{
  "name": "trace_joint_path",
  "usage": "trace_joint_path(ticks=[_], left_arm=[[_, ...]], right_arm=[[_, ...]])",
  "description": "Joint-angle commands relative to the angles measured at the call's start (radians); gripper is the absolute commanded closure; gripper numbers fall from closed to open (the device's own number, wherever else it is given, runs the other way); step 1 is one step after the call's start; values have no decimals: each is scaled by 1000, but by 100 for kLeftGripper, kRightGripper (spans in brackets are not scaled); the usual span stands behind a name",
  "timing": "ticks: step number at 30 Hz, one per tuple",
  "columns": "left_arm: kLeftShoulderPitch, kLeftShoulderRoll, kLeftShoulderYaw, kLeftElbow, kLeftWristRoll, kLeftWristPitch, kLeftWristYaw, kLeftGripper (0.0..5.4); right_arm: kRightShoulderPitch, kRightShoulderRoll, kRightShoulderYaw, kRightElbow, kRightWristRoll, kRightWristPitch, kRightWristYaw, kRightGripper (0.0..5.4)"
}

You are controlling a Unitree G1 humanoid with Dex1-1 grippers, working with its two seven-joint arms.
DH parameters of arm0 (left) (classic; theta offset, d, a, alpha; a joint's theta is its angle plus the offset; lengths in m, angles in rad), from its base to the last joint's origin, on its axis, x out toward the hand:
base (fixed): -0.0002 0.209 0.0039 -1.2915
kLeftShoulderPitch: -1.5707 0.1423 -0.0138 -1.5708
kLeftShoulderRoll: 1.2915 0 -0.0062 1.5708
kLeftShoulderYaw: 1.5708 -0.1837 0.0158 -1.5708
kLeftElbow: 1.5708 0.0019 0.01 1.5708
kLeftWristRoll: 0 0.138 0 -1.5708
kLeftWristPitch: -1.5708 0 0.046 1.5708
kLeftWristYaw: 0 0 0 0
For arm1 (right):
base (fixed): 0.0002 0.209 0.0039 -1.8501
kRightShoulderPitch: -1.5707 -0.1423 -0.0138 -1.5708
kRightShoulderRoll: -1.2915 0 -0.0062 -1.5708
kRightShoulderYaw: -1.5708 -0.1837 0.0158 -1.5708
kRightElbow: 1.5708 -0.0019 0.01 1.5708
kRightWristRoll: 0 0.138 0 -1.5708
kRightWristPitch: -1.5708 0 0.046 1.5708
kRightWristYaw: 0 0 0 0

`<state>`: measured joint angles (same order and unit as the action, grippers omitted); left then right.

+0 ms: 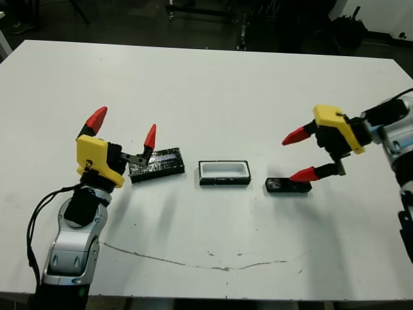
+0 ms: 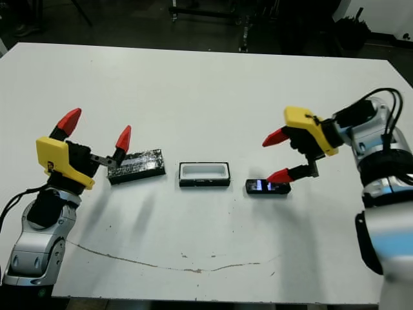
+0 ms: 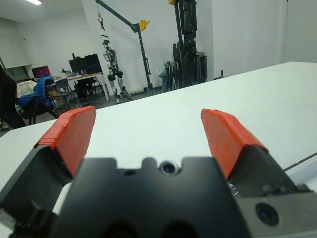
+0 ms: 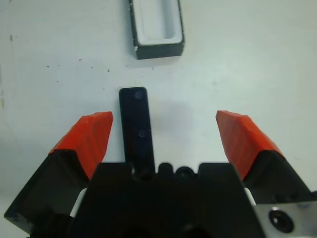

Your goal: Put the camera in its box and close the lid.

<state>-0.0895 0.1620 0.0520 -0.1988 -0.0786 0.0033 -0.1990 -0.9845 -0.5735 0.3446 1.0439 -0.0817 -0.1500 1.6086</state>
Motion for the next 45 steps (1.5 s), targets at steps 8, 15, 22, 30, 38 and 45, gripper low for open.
trace_joint_path(ticks=[8,15,22,30,38,45], left_arm=[[9,8,-6,-3,8,13,1,0],[6,6,-5,3,-2,7,-6,0],[8,9,-7,-5,2,17,-4,0],[6,12,-7,-3,-1,14,-11,0],[8,10,-5,-8,-1,21,-12,0],[9,13,-4,-8,3,19,-12,0]], right_arm=[[1,29,78,33,5,-24,6,1],[24,30,101,67,63,-119,6,1],[34,23,104,64,57,-98,6,1],[57,19,77,57,46,-56,6,1],[75,23,45,37,-3,-6,-2,1],[109,20,8,-7,-14,-6,-30,86]])
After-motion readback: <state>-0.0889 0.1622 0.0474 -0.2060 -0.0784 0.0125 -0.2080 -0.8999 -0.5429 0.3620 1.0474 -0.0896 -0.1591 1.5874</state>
